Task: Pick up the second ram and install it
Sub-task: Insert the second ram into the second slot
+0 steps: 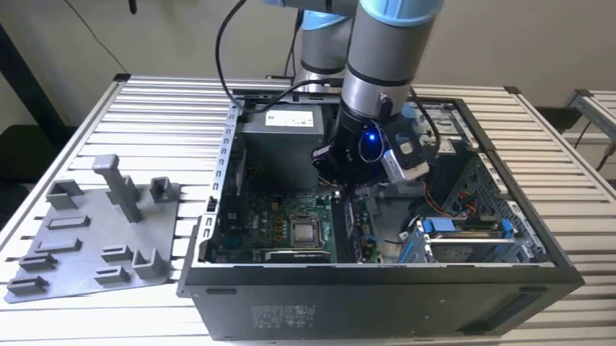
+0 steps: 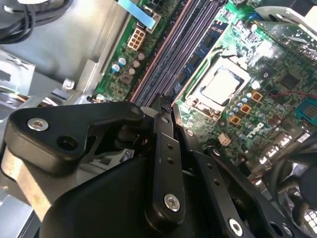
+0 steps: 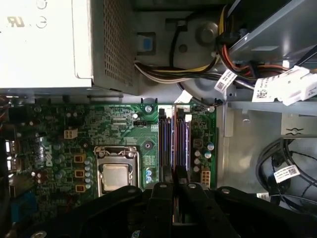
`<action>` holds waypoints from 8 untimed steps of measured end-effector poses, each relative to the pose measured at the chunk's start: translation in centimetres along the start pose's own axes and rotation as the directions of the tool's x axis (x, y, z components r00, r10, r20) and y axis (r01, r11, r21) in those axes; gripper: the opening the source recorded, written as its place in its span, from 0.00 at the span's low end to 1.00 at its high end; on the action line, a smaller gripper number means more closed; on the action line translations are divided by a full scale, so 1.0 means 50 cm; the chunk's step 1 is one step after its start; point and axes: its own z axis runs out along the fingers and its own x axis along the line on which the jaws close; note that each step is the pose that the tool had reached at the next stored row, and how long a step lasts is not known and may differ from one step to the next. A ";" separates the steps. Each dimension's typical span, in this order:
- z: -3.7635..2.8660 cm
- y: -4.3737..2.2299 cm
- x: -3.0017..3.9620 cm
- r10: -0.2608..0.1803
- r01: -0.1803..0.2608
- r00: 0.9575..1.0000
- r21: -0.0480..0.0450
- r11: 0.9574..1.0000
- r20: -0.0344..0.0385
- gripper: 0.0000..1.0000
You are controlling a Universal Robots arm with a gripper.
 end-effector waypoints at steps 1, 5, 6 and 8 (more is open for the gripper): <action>0.003 -0.001 0.001 0.000 0.000 1.000 0.000 1.000 0.000 0.14; 0.015 -0.007 0.009 0.000 0.000 1.000 0.000 1.000 -0.001 0.14; 0.017 -0.009 0.010 0.000 0.000 1.000 0.000 1.000 -0.001 0.14; 0.021 -0.014 0.010 0.000 0.000 1.000 0.000 1.000 0.000 0.14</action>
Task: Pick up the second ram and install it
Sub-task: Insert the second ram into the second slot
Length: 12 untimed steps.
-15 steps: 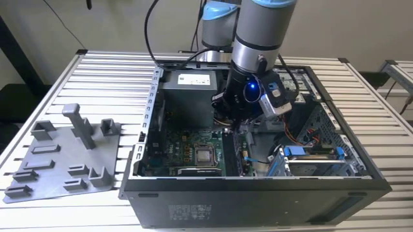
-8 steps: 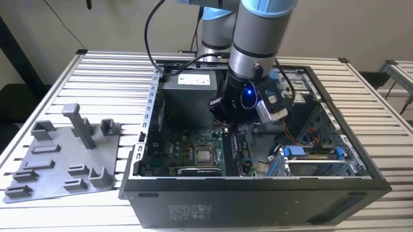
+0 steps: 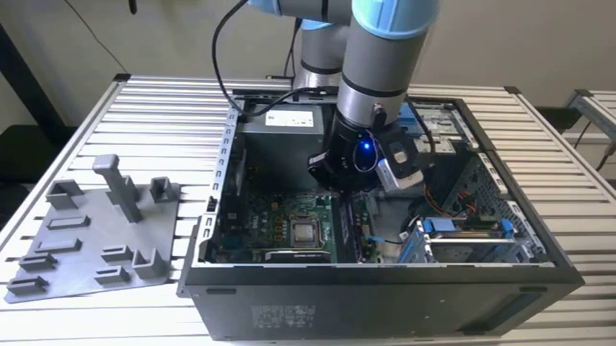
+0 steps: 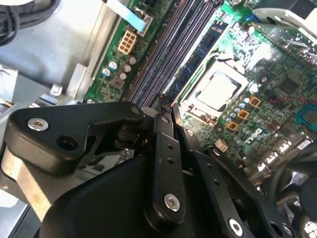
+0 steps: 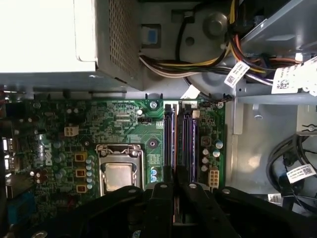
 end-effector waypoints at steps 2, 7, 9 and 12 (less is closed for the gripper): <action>0.003 -0.008 0.000 0.002 -0.002 1.000 0.000 1.000 0.000 0.14; 0.015 -0.015 -0.001 0.020 -0.020 1.000 0.000 1.000 0.000 0.14; 0.016 -0.016 -0.001 0.024 -0.024 1.000 0.000 1.000 0.000 0.14; 0.016 -0.016 -0.001 0.025 -0.025 1.000 0.000 1.000 0.000 0.14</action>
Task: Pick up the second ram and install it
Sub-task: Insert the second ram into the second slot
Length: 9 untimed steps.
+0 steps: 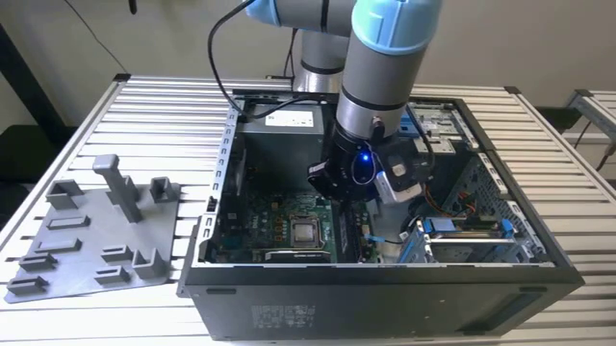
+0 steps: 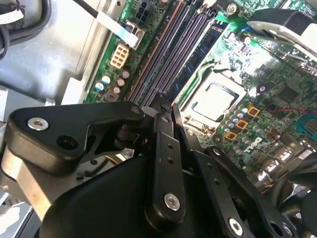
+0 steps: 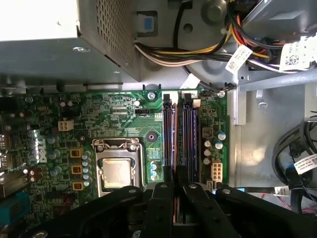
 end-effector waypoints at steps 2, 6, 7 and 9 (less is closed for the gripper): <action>0.001 0.000 0.000 0.000 0.000 1.000 0.000 1.000 0.000 0.14; 0.005 0.000 0.000 0.000 0.000 1.000 0.000 1.000 0.000 0.14; 0.006 0.000 0.000 0.000 0.000 1.000 0.000 1.000 0.000 0.14; 0.008 -0.001 0.000 -0.002 0.002 1.000 0.000 1.000 0.000 0.14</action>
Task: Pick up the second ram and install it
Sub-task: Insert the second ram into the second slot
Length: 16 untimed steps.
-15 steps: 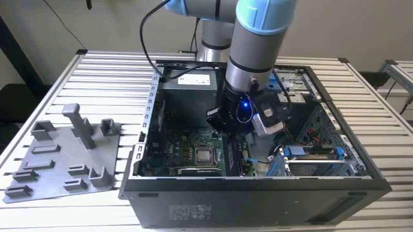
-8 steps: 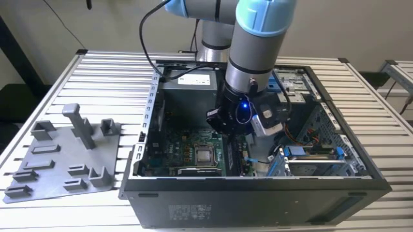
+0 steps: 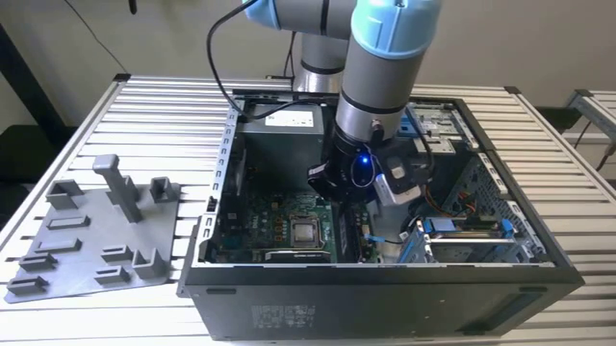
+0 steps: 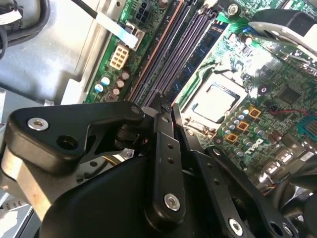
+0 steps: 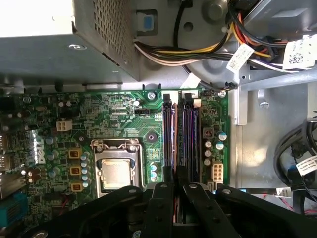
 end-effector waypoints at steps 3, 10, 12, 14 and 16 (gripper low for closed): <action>0.004 0.000 0.000 -0.002 0.002 1.000 0.000 1.000 0.000 0.14; 0.010 -0.002 0.000 -0.003 0.003 1.000 0.000 1.000 0.000 0.14; 0.011 -0.004 -0.001 -0.003 0.003 1.000 0.000 1.000 0.000 0.14; 0.013 -0.006 -0.001 -0.003 0.003 1.000 0.000 1.000 0.000 0.14; 0.015 -0.007 -0.002 -0.003 0.003 1.000 0.000 1.000 0.000 0.14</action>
